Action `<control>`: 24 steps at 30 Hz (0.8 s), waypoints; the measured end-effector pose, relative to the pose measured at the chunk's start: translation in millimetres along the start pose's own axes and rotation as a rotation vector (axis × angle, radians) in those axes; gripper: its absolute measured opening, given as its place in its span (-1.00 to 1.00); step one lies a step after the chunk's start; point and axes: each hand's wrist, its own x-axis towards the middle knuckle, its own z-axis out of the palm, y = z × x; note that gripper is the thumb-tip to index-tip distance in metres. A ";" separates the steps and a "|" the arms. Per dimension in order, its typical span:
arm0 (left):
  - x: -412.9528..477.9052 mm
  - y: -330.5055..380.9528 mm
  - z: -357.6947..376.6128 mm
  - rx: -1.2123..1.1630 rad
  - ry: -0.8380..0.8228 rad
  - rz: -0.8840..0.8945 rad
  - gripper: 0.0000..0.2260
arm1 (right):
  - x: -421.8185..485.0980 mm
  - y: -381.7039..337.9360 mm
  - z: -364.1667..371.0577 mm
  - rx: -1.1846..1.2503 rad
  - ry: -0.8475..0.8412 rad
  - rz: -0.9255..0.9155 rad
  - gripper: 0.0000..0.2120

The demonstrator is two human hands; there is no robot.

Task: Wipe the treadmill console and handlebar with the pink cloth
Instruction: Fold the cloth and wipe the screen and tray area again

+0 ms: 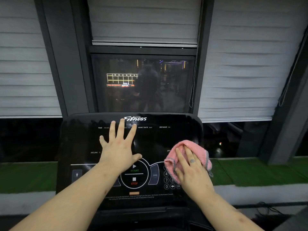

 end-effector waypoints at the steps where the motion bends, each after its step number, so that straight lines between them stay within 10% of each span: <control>1: 0.2 0.1 0.2 -0.002 0.001 -0.001 0.00 | 2.1 1.9 -1.2 -0.037 -0.027 -0.040 -0.38; 15: -15.8 5.4 7.1 0.008 0.033 0.033 -0.04 | -4.5 16.6 -12.0 -0.017 0.100 -0.179 -0.50; 24: -68.2 22.3 38.3 -0.019 -0.029 0.043 -0.04 | -75.9 39.8 18.8 -0.069 0.006 -0.216 -0.17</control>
